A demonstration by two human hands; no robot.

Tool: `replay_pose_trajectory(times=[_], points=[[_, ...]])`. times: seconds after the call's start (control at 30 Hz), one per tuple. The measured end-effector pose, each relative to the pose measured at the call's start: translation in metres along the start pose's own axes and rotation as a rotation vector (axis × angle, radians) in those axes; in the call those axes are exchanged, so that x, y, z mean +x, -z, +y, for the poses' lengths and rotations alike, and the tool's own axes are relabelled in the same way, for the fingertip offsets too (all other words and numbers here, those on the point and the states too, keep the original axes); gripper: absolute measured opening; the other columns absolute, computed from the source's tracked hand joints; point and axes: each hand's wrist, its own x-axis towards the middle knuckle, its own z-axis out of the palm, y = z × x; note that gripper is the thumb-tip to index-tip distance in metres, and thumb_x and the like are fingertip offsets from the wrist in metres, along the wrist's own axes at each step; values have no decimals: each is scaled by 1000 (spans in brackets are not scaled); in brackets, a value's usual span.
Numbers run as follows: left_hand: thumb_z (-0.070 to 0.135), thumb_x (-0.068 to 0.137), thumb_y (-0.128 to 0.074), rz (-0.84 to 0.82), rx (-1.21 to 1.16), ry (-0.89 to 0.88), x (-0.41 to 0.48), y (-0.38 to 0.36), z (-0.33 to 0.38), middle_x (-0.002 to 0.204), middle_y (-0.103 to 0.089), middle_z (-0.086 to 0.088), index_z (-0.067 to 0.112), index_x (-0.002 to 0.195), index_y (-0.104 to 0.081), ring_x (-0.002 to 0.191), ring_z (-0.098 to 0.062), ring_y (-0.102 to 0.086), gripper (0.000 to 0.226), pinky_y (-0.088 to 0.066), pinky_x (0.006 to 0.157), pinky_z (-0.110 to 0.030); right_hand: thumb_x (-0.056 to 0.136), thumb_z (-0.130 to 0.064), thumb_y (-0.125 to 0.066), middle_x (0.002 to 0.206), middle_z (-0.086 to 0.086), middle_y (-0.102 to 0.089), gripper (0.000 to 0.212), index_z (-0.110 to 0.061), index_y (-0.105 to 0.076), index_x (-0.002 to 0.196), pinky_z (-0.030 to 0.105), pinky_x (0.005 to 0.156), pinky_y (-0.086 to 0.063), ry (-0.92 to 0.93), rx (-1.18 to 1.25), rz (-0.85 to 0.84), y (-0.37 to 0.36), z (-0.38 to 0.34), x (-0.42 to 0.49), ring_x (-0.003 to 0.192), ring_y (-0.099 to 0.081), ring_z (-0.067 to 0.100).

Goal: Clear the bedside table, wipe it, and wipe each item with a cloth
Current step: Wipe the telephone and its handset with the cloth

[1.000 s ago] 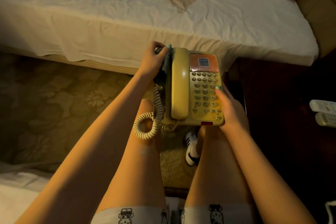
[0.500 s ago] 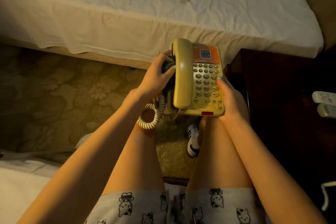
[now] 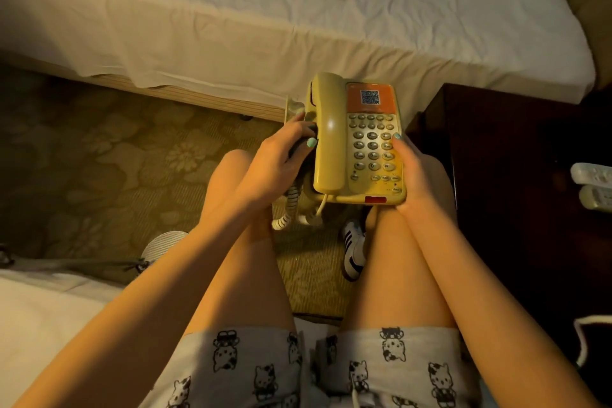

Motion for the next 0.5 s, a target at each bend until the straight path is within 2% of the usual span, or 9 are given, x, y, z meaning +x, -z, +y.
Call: replay_pose_trajectory(times=[0.07, 0.13, 0.17, 0.2, 0.23, 0.27, 0.33, 0.43, 0.5], points=[[8, 99, -49, 3, 88, -45, -5, 9, 11, 124, -58, 3, -2, 107, -61, 116, 8, -45, 17, -35, 90, -1, 95, -20, -53, 103, 9, -72, 22, -21, -64, 114, 45, 84, -55, -2, 5, -20, -3, 2, 1, 97, -68, 30], [12, 100, -48, 8, 182, -83, -11, 16, 8, 118, -60, 1, 4, 108, -60, 102, 4, -49, 16, -35, 82, 0, 95, -19, -53, 104, 10, -71, 25, -19, -62, 119, 43, 82, -55, -22, -8, -31, -7, 5, 2, 95, -68, 29], [20, 100, -47, -2, 211, -94, -16, 17, 2, 117, -61, 0, 11, 108, -59, 102, -6, -54, 17, -42, 85, -9, 95, -20, -53, 106, 12, -70, 28, -18, -61, 122, 44, 84, -55, -38, -26, -41, -8, 7, 1, 97, -68, 29], [28, 99, -44, -14, 225, -92, -21, 18, -5, 114, -62, 2, 18, 107, -56, 100, -15, -58, 18, -50, 85, -27, 94, -22, -55, 109, 13, -69, 33, -17, -60, 126, 46, 87, -54, -58, -51, -61, -10, 9, 0, 100, -67, 31], [33, 98, -42, -23, 232, -82, -26, 20, -13, 109, -62, 3, 22, 105, -55, 96, -22, -60, 18, -51, 80, -43, 92, -24, -57, 114, 15, -68, 38, -17, -57, 130, 49, 91, -52, -74, -81, -84, -10, 12, 0, 104, -66, 33], [33, 97, -41, -21, 219, -79, -33, 21, -18, 103, -62, 2, 21, 102, -55, 91, -24, -60, 19, -49, 77, -49, 91, -26, -58, 117, 15, -67, 43, -17, -55, 133, 51, 93, -51, -89, -112, -103, -10, 14, -2, 107, -65, 33], [32, 96, -41, 9, 160, -80, -47, 22, -21, 95, -59, 0, 16, 98, -57, 87, -20, -56, 23, -46, 81, -42, 93, -26, -56, 119, 14, -66, 45, -18, -50, 138, 49, 92, -51, -113, -157, -128, -8, 15, -5, 108, -65, 31], [34, 95, -41, -3, 31, -47, -64, 26, -19, 95, -55, 0, 17, 100, -54, 91, 0, -49, 22, -37, 82, -13, 95, -21, -53, 111, 9, -70, 42, -19, -50, 137, 40, 81, -56, -127, -181, -157, -5, 16, -13, 102, -68, 26], [35, 94, -44, -20, 11, -35, -67, 27, -17, 97, -55, -2, 14, 100, -54, 93, -4, -50, 24, -36, 82, -12, 96, -20, -52, 106, 6, -72, 41, -20, -52, 136, 36, 76, -56, -119, -187, -158, -2, 15, -19, 99, -69, 24]])
